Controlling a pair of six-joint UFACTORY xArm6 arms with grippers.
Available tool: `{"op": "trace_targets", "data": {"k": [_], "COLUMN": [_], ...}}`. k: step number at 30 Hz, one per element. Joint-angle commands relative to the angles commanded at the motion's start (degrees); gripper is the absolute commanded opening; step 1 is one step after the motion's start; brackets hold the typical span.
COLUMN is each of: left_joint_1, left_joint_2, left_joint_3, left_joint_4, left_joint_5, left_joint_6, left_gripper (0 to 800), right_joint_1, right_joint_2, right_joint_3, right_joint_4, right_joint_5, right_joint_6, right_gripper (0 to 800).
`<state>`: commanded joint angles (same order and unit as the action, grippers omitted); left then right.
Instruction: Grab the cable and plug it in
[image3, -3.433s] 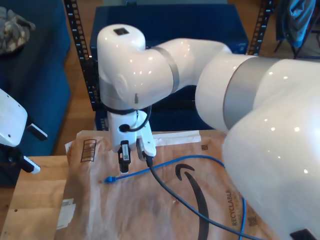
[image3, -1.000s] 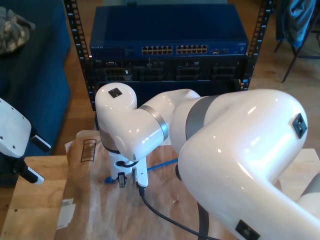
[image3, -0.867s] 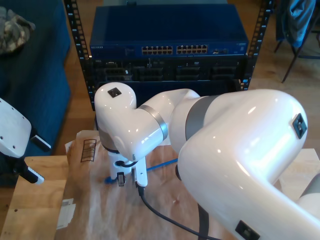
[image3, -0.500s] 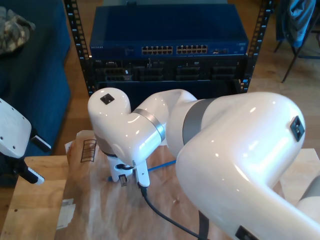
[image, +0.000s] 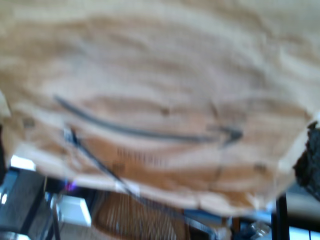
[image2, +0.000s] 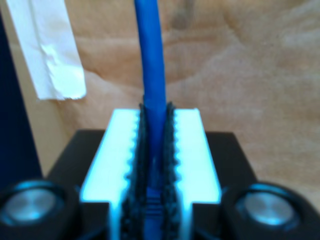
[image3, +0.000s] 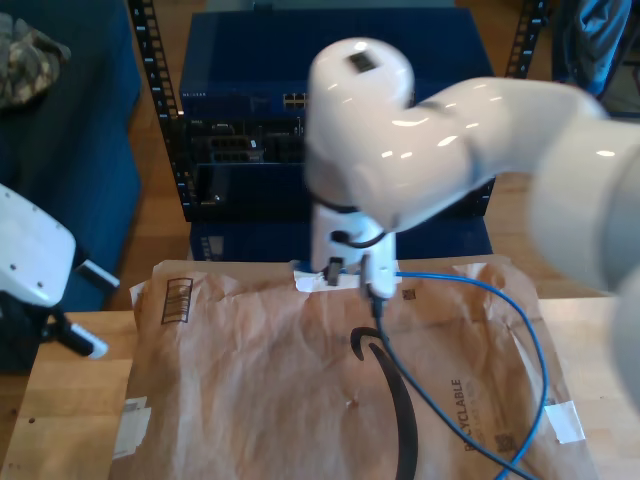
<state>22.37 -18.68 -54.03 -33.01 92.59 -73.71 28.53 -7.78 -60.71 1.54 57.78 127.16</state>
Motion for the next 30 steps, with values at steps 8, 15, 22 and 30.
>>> {"op": "trace_targets", "data": {"k": [8,15,22,30], "left_joint_1": [-7.82,-13.36,-16.44,-23.65], "left_joint_2": [0.18,0.7,3.16,4.13], "left_joint_3": [-2.02,-4.84,-11.87,-20.48], "left_joint_4": [-3.43,-8.53,-10.9,-13.71], "left_joint_5": [-0.44,-0.53,-0.53,-0.09], "left_joint_6": [-0.35,-0.35,-2.64,-8.62], "left_gripper": [800,800,800,800], "right_joint_1": [-14.33,-27.16,-31.38,-31.56], "right_joint_2": [-10.55,-15.03,-17.93,-19.52], "right_joint_3": [3.43,3.43,2.81,-0.09], "right_joint_4": [14.77,25.76,31.65,35.16], "right_joint_5": [10.11,21.36,26.64,29.19], "right_joint_6": [-12.84,-22.07,-24.44,-24.44], "right_gripper": [4,4,4,4]}}
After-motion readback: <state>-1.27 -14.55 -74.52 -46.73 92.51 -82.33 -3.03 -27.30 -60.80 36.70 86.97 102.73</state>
